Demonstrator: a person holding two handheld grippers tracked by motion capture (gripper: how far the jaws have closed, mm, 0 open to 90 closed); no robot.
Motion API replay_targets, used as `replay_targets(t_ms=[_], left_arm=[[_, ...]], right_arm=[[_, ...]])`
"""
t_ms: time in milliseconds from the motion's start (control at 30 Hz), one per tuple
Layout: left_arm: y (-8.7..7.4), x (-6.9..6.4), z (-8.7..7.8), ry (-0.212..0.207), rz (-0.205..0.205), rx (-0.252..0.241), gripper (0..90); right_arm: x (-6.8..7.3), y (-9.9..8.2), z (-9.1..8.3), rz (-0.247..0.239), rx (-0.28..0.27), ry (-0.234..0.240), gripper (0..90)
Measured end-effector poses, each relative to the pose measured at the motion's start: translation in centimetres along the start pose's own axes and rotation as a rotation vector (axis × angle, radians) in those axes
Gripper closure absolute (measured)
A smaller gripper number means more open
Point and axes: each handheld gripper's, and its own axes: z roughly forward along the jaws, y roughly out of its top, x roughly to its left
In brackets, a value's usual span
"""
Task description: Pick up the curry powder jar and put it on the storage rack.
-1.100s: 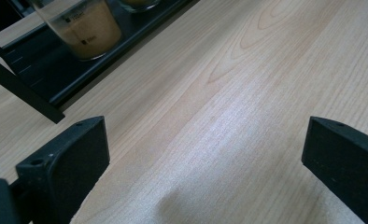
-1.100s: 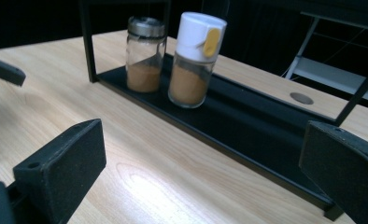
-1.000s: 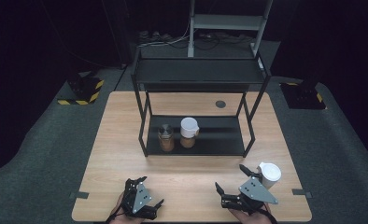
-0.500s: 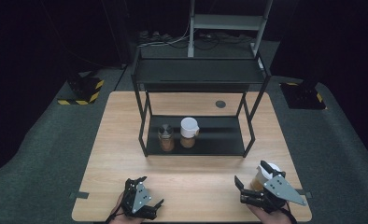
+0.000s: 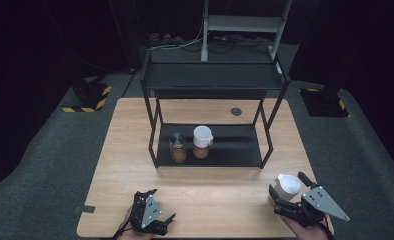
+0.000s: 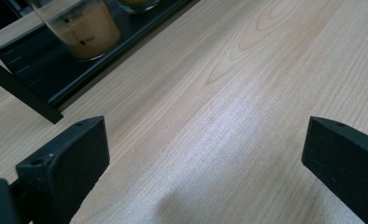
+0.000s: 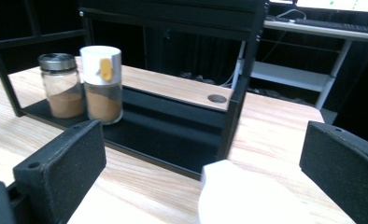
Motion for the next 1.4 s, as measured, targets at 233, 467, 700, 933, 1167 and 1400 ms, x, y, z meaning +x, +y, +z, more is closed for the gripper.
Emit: replay_targets(t_ms=[233, 467, 700, 933, 1167, 1400], left_arm=[[0.0, 0.0, 0.0, -0.002, 0.0, 0.0, 1.2], [0.0, 0.1, 0.0, -0.005, 0.0, -0.001, 1.2], [0.0, 0.1, 0.0, -0.006, 0.003, 0.0, 1.2], [0.0, 0.1, 0.0, -0.007, 0.003, 0.001, 1.2], [0.0, 0.1, 0.0, -0.009, 0.004, 0.001, 1.2], [0.0, 0.1, 0.0, -0.007, 0.008, 0.002, 1.2]], right_arm=[[-0.6, -0.4, -0.1, 0.014, 0.021, -0.022, 0.0], [-0.8, -1.2, 0.1, 0.03, 0.055, -0.038, 0.0], [-0.9, -1.9, 0.2, 0.043, 0.075, -0.041, 0.0], [-1.2, -2.8, 0.3, 0.063, 0.092, -0.046, 0.1], [-2.0, -3.8, 0.7, 0.088, 0.129, -0.022, 2.4], [-2.3, -4.7, 0.9, 0.091, 0.131, -0.005, 13.6]])
